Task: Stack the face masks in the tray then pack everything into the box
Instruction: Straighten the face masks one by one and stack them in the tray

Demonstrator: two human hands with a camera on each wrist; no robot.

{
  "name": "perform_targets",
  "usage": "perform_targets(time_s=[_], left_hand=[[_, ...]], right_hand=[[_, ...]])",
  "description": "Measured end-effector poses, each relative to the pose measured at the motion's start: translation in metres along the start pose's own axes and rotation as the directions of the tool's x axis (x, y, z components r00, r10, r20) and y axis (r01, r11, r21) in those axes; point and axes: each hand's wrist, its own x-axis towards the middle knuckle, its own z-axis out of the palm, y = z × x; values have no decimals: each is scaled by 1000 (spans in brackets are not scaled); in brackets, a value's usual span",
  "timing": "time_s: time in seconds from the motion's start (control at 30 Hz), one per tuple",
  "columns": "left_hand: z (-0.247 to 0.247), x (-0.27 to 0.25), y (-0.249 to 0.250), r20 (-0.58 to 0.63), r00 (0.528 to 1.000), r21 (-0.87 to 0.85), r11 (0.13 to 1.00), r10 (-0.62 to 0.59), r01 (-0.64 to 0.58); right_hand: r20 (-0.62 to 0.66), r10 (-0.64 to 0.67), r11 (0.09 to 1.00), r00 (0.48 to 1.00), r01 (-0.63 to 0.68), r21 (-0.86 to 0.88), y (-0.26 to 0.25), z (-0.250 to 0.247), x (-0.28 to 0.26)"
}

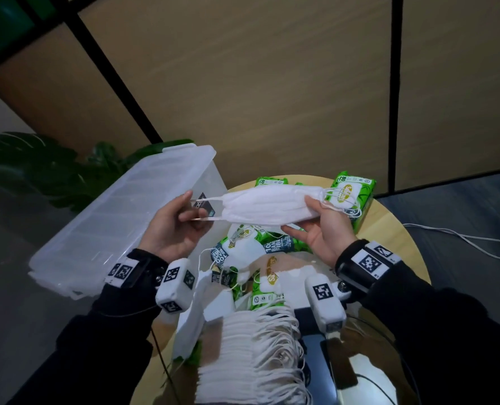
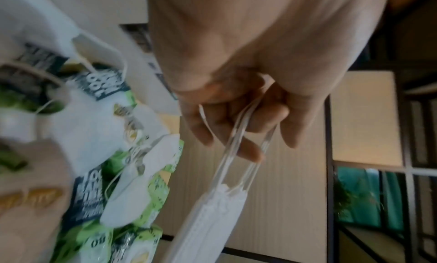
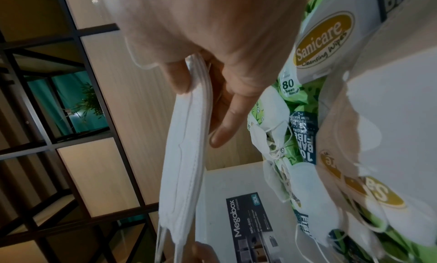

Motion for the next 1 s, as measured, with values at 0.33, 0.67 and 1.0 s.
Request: perform_targets(time_s=[0.33,0.67,1.0], left_hand=[[-28,29,-26,-214,972,3,995,-92,95],[-29,62,-57,-353,912,198,936,-208,290],[-24,64,-77,-308,897,345,842,-316,416]], right_hand=[[-226,24,998,974,-35,-45,-45,-32,3],[-293,-49,899,955,-86,-429,-58,-67,10],[-311,-163,813,936,-51,-581,-43,-70,32]])
